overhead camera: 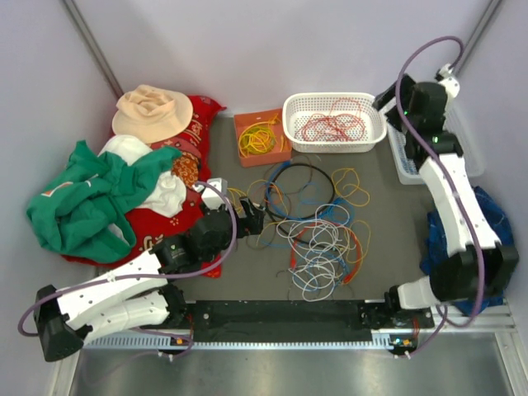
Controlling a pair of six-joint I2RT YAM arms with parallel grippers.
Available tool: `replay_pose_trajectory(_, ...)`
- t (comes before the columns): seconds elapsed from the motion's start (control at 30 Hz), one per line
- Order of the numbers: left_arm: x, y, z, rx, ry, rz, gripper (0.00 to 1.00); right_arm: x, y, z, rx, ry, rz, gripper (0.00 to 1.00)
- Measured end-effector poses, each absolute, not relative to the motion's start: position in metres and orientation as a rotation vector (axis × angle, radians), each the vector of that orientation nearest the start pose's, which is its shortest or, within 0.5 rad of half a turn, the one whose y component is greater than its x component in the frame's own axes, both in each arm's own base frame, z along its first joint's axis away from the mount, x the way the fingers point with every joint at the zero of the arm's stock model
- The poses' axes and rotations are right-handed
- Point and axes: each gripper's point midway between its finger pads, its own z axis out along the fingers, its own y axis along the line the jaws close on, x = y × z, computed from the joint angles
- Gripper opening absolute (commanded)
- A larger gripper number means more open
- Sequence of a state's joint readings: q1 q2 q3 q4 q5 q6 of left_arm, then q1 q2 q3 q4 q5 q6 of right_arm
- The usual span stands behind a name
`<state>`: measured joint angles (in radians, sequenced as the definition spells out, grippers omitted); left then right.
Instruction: Untangle the cables
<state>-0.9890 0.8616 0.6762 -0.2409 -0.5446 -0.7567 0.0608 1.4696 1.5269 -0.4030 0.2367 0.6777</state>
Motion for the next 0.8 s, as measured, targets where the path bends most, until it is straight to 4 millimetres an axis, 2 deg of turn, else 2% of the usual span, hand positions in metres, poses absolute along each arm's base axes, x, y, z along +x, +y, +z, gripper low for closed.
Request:
replay_pose_trajectory(0.03, 0.224, -0.218, 0.206, -0.129, 1.970, -0.614, 0.99, 0.449, 0.028, 0.342, 0.684, 1.762, 0.321, 0.90)
replay_pose_trajectory(0.1, 0.226, -0.216, 0.211, -0.140, 1.958, -0.607, 0.98, 0.421, 0.074, 0.353, 0.549, 1.749, 0.449, 0.90)
replay_pose_trajectory(0.17, 0.227, -0.213, 0.215, -0.149, 1.957, -0.594, 0.98, 0.394, 0.118, 0.344, 0.412, 1.780, 0.546, 0.88)
replay_pose_trajectory(0.27, 0.226, -0.211, 0.212, -0.160, 1.977, -0.573, 0.98, 0.363, 0.179, 0.303, 0.211, 1.902, 0.621, 0.82)
replay_pose_trajectory(0.3, 0.226, -0.211, 0.211, -0.164, 1.987, -0.566, 0.98, 0.353, 0.197, 0.283, 0.145, 1.952, 0.630, 0.79)
replay_pose_trajectory(0.33, 0.226, -0.212, 0.208, -0.168, 1.999, -0.561, 0.98, 0.341, 0.216, 0.255, 0.067, 2.024, 0.634, 0.74)
replay_pose_trajectory(0.43, 0.225, -0.213, 0.200, -0.175, 2.037, -0.538, 0.98, 0.312, 0.240, 0.191, -0.094, 2.184, 0.612, 0.66)
replay_pose_trajectory(0.53, 0.223, -0.213, 0.192, -0.179, 2.069, -0.530, 0.98, 0.289, 0.246, 0.143, -0.215, 2.306, 0.560, 0.64)
replay_pose_trajectory(0.67, 0.221, -0.215, 0.191, -0.182, 2.080, -0.548, 0.98, 0.274, 0.252, 0.108, -0.322, 2.382, 0.519, 0.63)
replay_pose_trajectory(0.8, 0.219, -0.219, 0.191, -0.191, 2.087, -0.576, 0.98, 0.265, 0.258, 0.084, -0.397, 2.426, 0.487, 0.63)
